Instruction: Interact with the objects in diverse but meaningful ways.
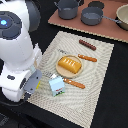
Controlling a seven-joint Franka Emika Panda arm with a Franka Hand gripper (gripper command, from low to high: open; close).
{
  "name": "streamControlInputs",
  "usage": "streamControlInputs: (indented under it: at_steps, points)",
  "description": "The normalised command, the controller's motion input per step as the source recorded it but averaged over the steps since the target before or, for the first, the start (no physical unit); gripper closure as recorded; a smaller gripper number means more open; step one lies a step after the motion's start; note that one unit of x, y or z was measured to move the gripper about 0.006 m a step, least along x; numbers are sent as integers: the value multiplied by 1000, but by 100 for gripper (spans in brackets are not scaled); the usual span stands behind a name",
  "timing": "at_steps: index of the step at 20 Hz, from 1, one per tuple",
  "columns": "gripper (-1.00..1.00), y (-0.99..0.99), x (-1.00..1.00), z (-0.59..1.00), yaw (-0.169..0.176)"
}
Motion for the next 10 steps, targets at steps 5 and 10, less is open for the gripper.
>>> streamControlInputs:
  at_steps: [5,10]
  points:
    - [100,193,-629,963,21]
    - [100,391,-627,1000,31]
